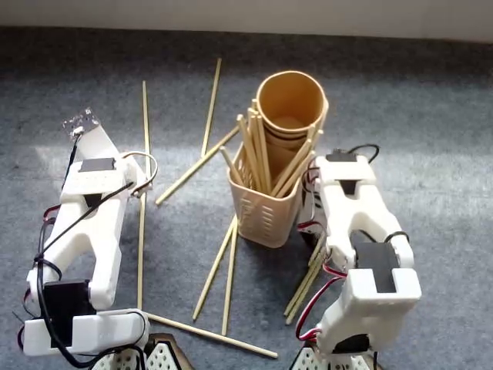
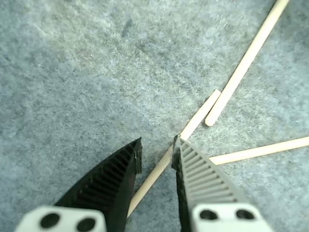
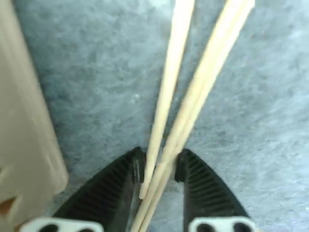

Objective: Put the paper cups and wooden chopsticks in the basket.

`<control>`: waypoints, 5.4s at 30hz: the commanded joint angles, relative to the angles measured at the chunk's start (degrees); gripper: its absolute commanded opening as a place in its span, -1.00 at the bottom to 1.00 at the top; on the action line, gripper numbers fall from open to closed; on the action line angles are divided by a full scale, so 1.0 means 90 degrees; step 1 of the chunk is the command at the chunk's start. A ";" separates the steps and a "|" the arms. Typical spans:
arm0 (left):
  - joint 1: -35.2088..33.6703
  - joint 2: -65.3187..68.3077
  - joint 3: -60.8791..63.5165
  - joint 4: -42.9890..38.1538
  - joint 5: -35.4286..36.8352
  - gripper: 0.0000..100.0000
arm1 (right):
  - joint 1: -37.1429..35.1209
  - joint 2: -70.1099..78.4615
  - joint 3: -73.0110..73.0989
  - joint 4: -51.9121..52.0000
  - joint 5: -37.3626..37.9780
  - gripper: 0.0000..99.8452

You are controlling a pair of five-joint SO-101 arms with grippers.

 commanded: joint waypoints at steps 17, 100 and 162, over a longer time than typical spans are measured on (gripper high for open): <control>0.0005 -0.0073 -0.0161 0.0186 0.0020 -0.75 | 0.1079 0.0747 -0.1158 -0.0493 0.1905 -0.99; 0.0151 -0.0005 -0.0005 -0.0029 0.0020 -0.75 | -0.1109 -0.8288 0.0728 -0.4400 0.1328 -0.99; 0.0151 -0.0005 -0.0005 -0.0049 0.0020 -0.75 | 0.0962 -0.4860 0.2691 -0.2984 -0.0283 -0.69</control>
